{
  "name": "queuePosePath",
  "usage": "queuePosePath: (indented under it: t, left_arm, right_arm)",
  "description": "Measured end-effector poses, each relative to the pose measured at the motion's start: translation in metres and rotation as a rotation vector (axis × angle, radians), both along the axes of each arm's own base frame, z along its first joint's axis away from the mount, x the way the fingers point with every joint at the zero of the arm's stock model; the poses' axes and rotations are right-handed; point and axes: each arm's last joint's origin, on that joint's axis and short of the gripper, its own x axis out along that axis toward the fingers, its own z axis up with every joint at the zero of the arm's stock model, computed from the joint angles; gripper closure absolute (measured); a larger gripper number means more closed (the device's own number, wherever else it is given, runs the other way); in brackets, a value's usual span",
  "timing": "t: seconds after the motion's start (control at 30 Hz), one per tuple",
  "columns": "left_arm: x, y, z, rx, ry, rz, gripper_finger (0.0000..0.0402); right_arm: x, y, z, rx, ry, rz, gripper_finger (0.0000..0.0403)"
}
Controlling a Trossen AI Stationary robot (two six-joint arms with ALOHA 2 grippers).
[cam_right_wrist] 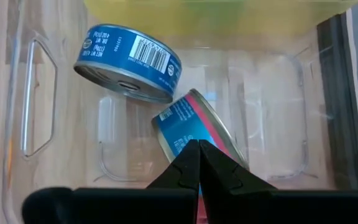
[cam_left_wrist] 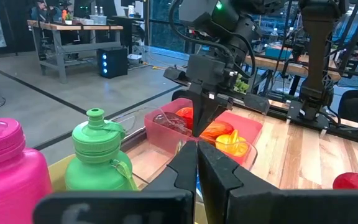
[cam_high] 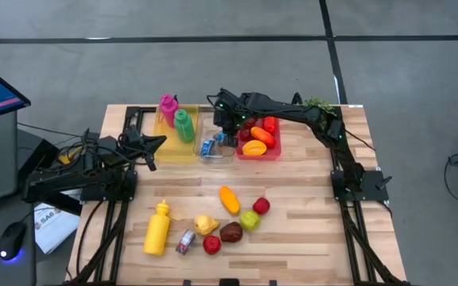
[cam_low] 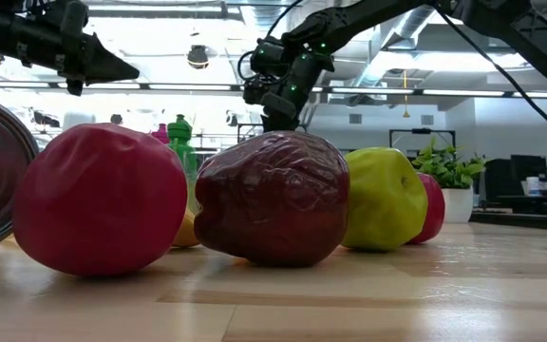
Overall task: Pick & Place Food Item
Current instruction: Adjust the tuna cans in the transparent bin
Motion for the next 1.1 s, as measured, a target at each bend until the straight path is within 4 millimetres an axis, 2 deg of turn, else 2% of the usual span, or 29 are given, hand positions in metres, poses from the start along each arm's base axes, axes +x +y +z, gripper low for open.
queuePosePath:
  t: [0.1, 0.2, 0.37, 0.57, 0.8, 1.1]
  left_arm:
    - [0.000, 0.000, 0.000, 0.000, 0.000, 0.000, 0.0399]
    - [0.000, 0.000, 0.000, 0.000, 0.000, -0.001, 0.0399]
    - [0.000, 0.000, 0.000, 0.000, 0.000, -0.003, 0.0399]
    - [0.000, 0.000, 0.000, 0.000, 0.000, -0.003, 0.0399]
    - [0.000, 0.000, 0.000, 0.000, 0.000, -0.002, 0.0399]
    - [0.000, 0.000, 0.000, 0.000, 0.000, 0.001, 0.0399]
  right_arm:
    - [0.001, 0.001, -0.006, 0.011, -0.018, 0.000, 0.0403]
    - [0.000, 0.006, -0.024, 0.017, 0.010, 0.010, 0.0403]
    - [-0.002, 0.008, -0.031, 0.027, 0.020, 0.022, 0.0403]
    - [-0.008, 0.013, -0.044, 0.034, 0.121, 0.078, 0.0403]
    - [-0.006, 0.013, -0.040, 0.013, 0.083, 0.091, 0.0403]
    - [0.003, 0.016, -0.015, -0.015, 0.011, 0.103, 0.0403]
